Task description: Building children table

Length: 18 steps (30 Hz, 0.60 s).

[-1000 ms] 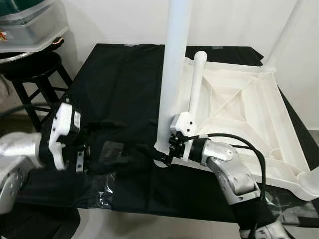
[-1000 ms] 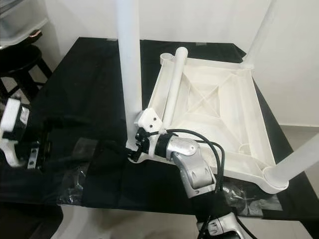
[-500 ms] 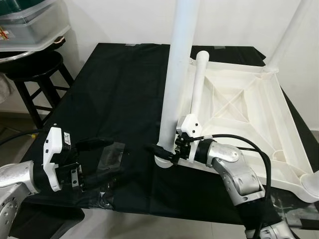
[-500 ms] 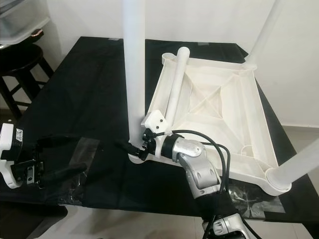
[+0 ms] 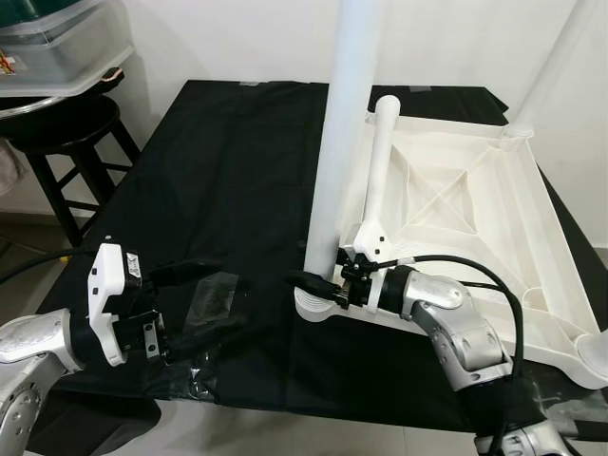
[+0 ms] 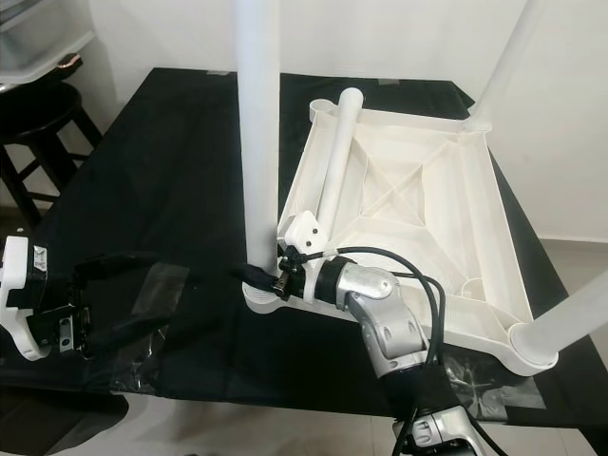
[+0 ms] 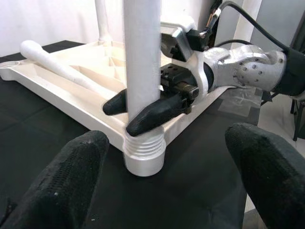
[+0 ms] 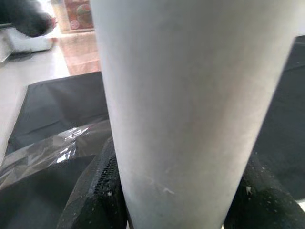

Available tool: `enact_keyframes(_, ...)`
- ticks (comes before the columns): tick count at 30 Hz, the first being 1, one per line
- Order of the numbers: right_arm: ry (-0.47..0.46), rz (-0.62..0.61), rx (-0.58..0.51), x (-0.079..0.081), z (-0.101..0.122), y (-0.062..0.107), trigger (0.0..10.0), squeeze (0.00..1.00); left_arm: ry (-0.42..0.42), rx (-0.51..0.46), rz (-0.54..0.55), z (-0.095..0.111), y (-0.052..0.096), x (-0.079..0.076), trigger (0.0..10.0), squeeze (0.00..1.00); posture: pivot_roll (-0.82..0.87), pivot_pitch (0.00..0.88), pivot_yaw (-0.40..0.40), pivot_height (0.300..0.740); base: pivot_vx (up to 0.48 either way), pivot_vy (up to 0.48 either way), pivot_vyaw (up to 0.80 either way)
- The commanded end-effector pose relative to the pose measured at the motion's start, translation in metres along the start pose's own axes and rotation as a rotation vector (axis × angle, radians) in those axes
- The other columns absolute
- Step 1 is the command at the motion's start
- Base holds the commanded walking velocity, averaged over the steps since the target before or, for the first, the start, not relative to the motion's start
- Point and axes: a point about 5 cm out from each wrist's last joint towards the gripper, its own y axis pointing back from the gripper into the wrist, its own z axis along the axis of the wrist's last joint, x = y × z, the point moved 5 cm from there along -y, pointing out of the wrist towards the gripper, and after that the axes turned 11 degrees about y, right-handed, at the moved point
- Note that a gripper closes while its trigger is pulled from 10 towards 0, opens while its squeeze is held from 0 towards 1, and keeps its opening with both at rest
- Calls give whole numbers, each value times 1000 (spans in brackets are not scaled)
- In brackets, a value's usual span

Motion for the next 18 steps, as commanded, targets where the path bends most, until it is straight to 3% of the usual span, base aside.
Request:
enact_keyframes(1, 26, -300, 105, -30, -12, 10, 0, 0, -1, 10, -6, -4, -1, -4, 10000, 0, 4, 196, -28, 740, 0, 0, 0)
enact_keyframes(2, 26, -300, 105, -30, -12, 10, 0, 0, -1, 10, -6, -4, -1, -4, 10000, 0, 4, 196, -28, 740, 0, 0, 0)
enact_keyframes(3, -2, -464, 177, -29, -23, 21, 0, 0, -2, 9, -2, -3, -1, -4, 10000, 0, 5, 205, -34, 740, 0, 0, 0)
enact_keyframes(5, -8, -458, 209, 8, -28, 18, 0, 0, 3, 3, 7, -4, -4, -6, 10000, 0, 9, 209, -19, 740, 0, 0, 0)
enact_keyframes(7, -11, -441, 202, 17, -26, 15, 0, 0, 7, 1, 10, -5, -5, -7, 10000, 0, 9, 209, -19, 740, 0, 0, 0)
enact_keyframes(15, -26, -436, 187, 12, -23, 9, 0, 0, 18, -3, 31, -12, -10, -6, 10000, 0, 6, 204, -11, 740, 0, 0, 0)
enact_keyframes(16, -21, -432, 189, 10, -22, 6, 4314, 0, 19, -3, 32, -13, -11, -7, 10000, 0, 6, 204, -11, 740, 0, 0, 0)
enact_keyframes(17, -12, -401, 178, 10, -20, 3, 10000, 0, 21, 0, 31, -14, -12, -7, 10000, 0, 8, 200, -2, 740, 0, 0, 0)
enact_keyframes(18, -12, -401, 178, 10, -20, 3, 10000, 0, 21, 0, 31, -14, -12, -7, 10000, 0, 8, 200, -2, 740, 0, 0, 0)
